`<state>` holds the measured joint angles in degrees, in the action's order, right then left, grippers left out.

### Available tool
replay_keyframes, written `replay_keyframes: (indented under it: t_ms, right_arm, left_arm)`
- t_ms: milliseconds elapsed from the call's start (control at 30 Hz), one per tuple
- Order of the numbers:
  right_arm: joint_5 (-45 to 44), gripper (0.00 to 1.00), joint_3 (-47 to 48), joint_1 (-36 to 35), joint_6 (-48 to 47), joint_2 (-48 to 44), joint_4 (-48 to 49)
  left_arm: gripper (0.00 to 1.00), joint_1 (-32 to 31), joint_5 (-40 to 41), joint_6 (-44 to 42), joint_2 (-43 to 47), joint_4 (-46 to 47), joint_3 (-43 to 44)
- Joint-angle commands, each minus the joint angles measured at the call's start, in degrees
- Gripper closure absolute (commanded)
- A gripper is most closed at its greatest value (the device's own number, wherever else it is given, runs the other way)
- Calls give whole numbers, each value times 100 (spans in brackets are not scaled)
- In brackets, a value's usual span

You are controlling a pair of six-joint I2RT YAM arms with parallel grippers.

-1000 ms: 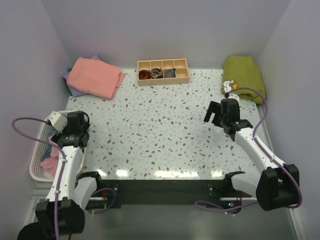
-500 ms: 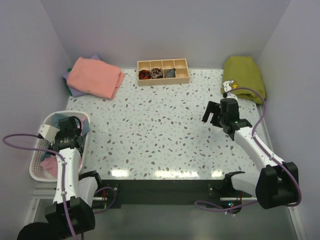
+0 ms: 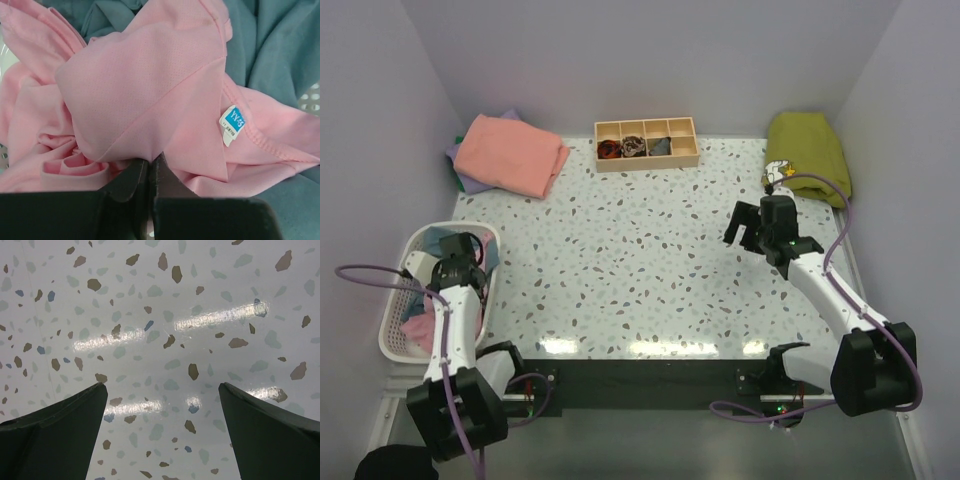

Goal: Fold and stack the t-shirts
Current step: Grab crumpled tshirt from bin with the left arm

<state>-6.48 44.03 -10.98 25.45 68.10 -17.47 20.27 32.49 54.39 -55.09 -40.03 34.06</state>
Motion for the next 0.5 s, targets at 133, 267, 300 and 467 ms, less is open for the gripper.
replay_keyframes:
  t_ms: [133, 267, 300, 467]
  right_arm:
    - [41, 1, 246, -18, -23, 142, 209]
    - [112, 1, 264, -18, -31, 230, 227]
    - [129, 1, 273, -9, -32, 231, 236]
    - [147, 1, 264, -9, -75, 231, 271]
  left_arm:
    - [100, 56, -497, -1061, 894, 391, 1162]
    - [100, 47, -1374, -1720, 1062, 460, 2112]
    - [100, 47, -1951, -1948, 1097, 487, 2409]
    - [100, 38, -4476, -2188, 1299, 1679, 2378]
